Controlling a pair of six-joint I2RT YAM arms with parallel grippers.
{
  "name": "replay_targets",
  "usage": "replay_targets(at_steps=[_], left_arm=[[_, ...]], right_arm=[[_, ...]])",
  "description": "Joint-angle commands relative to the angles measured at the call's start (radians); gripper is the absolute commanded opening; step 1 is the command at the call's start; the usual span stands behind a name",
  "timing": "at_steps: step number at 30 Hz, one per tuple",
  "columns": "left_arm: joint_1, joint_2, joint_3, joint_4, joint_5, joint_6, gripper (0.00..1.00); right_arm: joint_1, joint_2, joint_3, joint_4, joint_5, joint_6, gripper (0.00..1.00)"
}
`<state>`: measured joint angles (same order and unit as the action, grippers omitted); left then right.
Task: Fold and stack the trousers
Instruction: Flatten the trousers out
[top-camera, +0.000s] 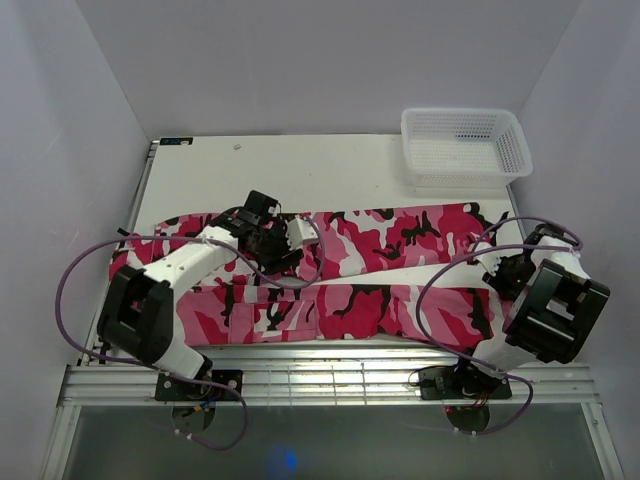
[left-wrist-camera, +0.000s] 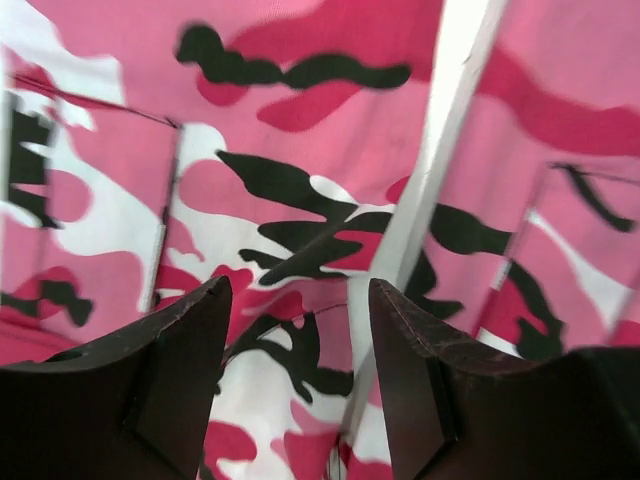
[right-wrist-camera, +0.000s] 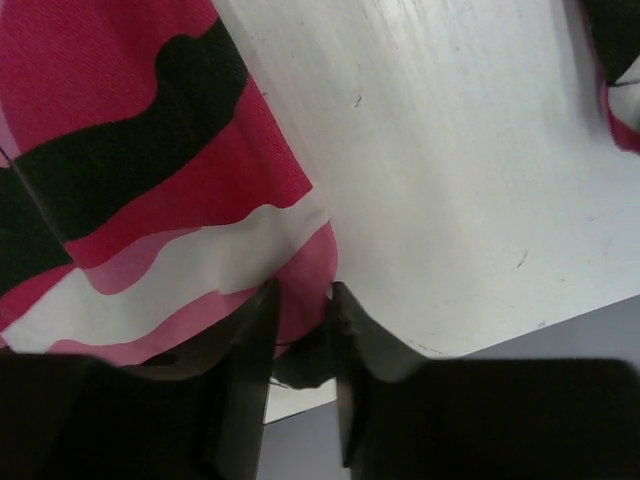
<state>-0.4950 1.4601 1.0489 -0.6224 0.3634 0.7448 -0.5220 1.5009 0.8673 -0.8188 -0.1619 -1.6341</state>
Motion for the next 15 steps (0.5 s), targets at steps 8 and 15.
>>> replay_targets(at_steps=[8, 15], left_arm=[[0.010, 0.238, -0.031, 0.216, -0.118, 0.027, 0.45], [0.067, 0.376, 0.103, 0.234, -0.162, -0.085, 0.11]], right_arm=[[-0.001, -0.077, 0.136, -0.073, -0.115, 0.085, 0.99], [0.014, -0.056, 0.216, -0.474, -0.161, -0.055, 0.36]])
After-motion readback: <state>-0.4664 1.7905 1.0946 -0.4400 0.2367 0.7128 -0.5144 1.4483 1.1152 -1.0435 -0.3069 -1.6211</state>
